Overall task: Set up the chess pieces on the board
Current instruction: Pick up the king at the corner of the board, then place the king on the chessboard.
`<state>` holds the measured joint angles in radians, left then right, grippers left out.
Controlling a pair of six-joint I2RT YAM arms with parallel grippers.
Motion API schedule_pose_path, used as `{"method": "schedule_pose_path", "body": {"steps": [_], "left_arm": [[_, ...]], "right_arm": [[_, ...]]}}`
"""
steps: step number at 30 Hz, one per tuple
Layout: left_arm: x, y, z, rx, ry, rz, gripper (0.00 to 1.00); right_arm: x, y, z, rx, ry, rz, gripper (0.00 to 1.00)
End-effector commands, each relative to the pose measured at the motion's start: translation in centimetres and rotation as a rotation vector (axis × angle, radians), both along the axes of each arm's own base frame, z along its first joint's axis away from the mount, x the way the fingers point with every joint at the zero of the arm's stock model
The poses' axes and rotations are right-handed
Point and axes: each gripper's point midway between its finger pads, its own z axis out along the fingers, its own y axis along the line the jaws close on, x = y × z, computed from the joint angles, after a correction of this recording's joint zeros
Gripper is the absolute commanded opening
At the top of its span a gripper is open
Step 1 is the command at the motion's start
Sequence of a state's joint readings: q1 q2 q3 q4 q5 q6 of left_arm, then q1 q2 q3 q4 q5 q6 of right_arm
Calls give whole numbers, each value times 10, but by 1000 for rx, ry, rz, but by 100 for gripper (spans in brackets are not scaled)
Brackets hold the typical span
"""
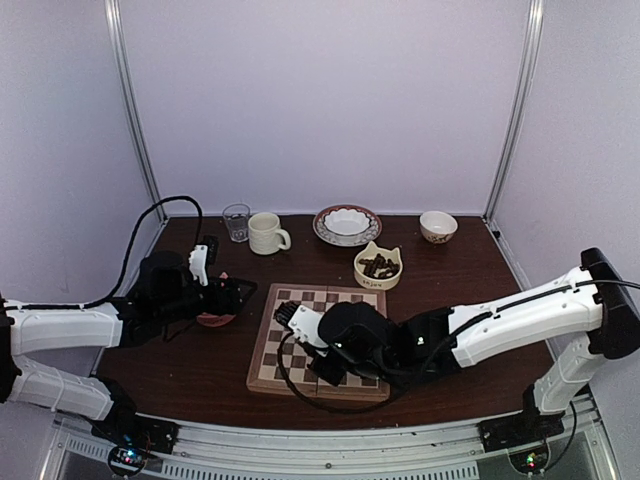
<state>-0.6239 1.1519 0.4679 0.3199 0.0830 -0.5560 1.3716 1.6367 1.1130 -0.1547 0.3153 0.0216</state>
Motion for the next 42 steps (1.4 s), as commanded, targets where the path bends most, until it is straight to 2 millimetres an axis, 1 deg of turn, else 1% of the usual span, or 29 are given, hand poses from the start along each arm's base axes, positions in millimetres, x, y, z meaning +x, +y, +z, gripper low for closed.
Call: {"method": "schedule_pose_path", "body": {"steps": [1, 4, 7, 10, 15, 20, 24, 27, 34, 38, 42], "left_arm": [[4, -7, 17, -36, -37, -11, 91], [4, -8, 16, -39, -34, -13, 91], [4, -9, 16, -42, -32, -17, 91], [4, -10, 17, -46, -30, -22, 91], [4, -10, 16, -45, -28, -22, 91], [4, -11, 15, -44, -26, -25, 91], [4, -10, 16, -45, -28, -25, 91], [4, -10, 16, -44, -28, -24, 91], [4, -11, 16, -44, -27, -27, 91], [4, -10, 16, -43, -27, -25, 91], [4, -10, 15, -41, -25, -24, 91]], "right_arm": [[41, 14, 35, 274, -109, -115, 0], [59, 19, 20, 347, -63, -147, 0], [68, 25, 8, 408, -56, -145, 0], [67, 35, -8, 452, -66, -114, 0], [60, 48, -25, 525, -38, -58, 0], [57, 55, -39, 532, -12, -29, 0], [58, 59, -53, 504, -2, -31, 3], [58, 60, -58, 490, 1, -28, 4], [58, 60, -62, 461, 0, -28, 7], [58, 59, -62, 454, -2, -25, 13], [57, 59, -62, 447, -2, -24, 17]]}}
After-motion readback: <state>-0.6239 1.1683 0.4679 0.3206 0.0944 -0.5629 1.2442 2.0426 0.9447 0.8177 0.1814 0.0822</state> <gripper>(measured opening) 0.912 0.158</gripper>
